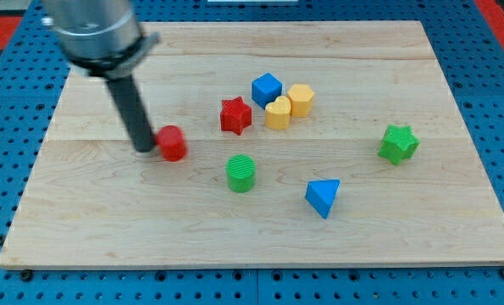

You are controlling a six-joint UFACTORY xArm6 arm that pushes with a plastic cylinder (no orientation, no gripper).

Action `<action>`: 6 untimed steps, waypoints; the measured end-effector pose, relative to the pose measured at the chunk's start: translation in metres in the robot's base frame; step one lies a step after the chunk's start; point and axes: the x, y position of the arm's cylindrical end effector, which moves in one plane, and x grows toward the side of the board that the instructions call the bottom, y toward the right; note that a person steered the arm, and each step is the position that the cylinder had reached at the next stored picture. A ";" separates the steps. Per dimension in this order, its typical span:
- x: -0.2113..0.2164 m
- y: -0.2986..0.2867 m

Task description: Place the red circle parallel to the left of the green star

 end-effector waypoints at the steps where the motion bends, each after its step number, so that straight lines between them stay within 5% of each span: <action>1: 0.007 0.025; 2: 0.033 0.024; 6: -0.012 0.031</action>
